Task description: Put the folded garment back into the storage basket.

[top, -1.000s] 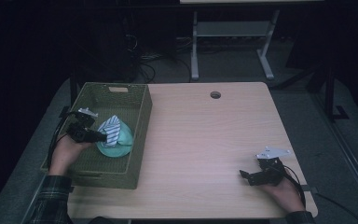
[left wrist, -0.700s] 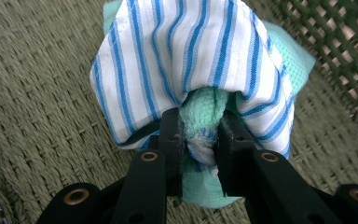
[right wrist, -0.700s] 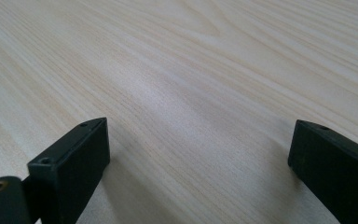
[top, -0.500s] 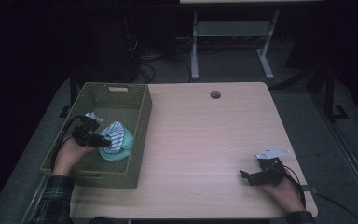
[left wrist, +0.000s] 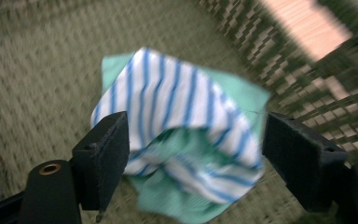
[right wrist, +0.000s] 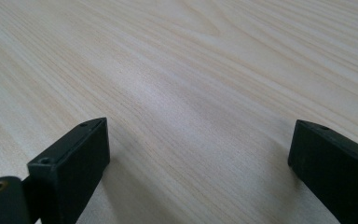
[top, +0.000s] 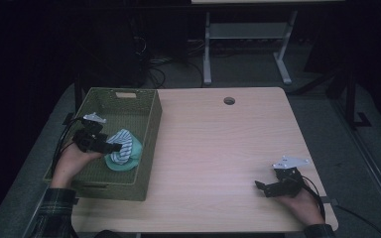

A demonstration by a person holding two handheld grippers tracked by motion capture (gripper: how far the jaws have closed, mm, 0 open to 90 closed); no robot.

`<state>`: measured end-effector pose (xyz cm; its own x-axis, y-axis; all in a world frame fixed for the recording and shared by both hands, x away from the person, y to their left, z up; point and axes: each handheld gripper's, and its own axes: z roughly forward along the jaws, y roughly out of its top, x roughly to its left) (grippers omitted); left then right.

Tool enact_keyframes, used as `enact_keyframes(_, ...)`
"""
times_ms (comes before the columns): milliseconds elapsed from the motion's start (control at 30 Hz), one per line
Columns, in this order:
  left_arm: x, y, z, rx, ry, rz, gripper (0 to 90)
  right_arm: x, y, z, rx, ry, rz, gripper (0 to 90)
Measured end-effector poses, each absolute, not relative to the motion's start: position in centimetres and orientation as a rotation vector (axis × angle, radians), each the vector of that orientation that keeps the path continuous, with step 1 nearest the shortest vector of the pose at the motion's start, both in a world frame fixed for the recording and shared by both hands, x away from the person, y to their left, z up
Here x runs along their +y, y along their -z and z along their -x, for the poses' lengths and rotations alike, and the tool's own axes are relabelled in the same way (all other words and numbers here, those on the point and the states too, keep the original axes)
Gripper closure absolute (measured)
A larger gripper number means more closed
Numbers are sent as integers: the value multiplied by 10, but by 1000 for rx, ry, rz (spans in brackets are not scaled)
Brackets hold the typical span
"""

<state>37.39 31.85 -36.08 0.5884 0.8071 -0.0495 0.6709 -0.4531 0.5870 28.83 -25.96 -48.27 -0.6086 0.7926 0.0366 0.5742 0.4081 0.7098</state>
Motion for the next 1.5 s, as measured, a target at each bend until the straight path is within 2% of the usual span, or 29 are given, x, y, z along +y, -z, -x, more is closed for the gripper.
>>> enact_keyframes(400, 263, 321, -360, 977, -317, -2168, 178, -260, 483, -288, 2362, -1010, -1187, 51)
enact_keyframes(733, 204, 313, -350, 840, -313, -2158, 179, -260, 483, -288, 2362, -1010, -1186, 51)
enact_keyframes(1033, 154, 329, -342, 770, -297, -2148, 179, -260, 483, -288, 2362, -1010, -1188, 51)
enact_keyframes(1500, 89, 391, -327, 658, -230, -2267, 171, -260, 483, -288, 2363, -1011, -1185, 51)
